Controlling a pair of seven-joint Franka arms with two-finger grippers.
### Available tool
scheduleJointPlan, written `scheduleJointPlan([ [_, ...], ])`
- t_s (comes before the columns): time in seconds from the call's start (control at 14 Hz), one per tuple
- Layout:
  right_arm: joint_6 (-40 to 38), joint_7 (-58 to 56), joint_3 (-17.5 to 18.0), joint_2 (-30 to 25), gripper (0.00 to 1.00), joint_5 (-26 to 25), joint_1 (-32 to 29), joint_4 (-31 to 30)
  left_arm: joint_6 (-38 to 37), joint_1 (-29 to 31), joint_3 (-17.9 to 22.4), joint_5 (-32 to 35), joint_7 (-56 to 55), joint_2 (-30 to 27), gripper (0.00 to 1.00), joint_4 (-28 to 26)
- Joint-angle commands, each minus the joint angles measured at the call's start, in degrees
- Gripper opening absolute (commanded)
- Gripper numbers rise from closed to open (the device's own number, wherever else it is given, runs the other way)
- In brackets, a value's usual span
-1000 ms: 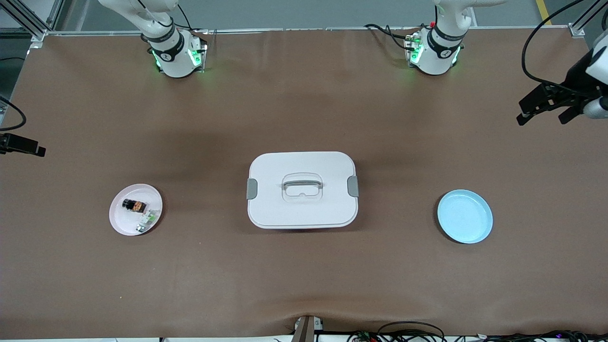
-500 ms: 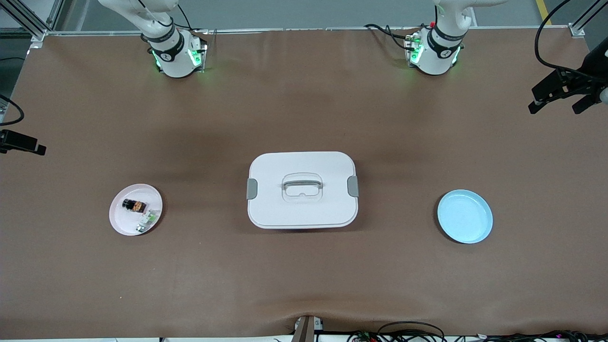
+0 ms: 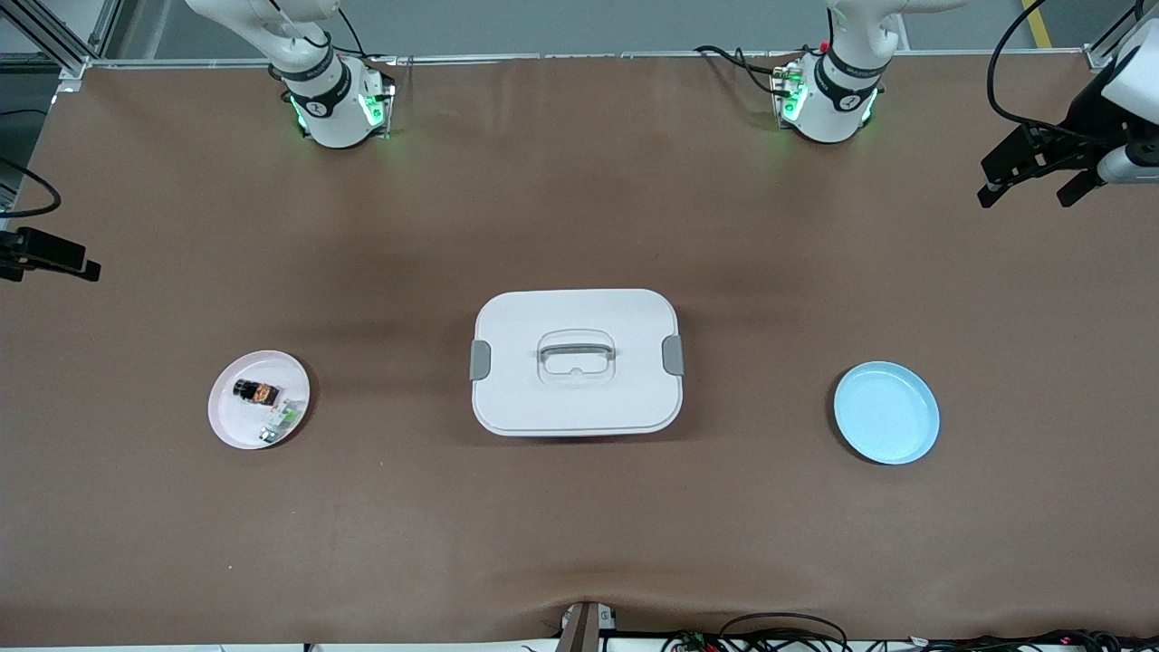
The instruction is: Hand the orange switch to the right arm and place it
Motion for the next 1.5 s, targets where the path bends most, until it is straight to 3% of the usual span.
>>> scheduleJointPlan([
  [0.0,-0.78,0.45,0.1,-0.59,1.0,0.8,-0.44,2.2,-2.09,0.32,0.35,0.59,-0.56,3.34,1.0,4.56],
  [0.29,-6.13,0.36,-0.08,-0.77,1.0,1.24,-0.09,3.27,-2.46,0.32,0.26,0.68,-0.65,4.67,1.0,5.98],
  [0.57,-6.06,-0.43,-0.08,-0.68,1.0,0.71,-0.61,7.22,-2.55,0.32,0.17,0.68,-0.48,4.76,1.0,5.98],
  [0.79,-5.44,-10.78,-0.17,-0.95,1.0,0.0,-1.84,6.0,-2.55,0.41,0.17,0.68,-0.47,4.76,1.0,5.98],
  [0.93,-5.88,-10.8,-0.17,-1.91,1.0,0.0,-1.76,5.73,-2.55,0.41,0.17,0.59,-0.39,5.02,1.0,5.9],
  [1.43,0.08,-7.74,0.18,-9.11,1.0,-0.09,-1.32,-5.06,-2.55,0.41,0.17,0.68,-0.48,5.11,1.0,5.9],
])
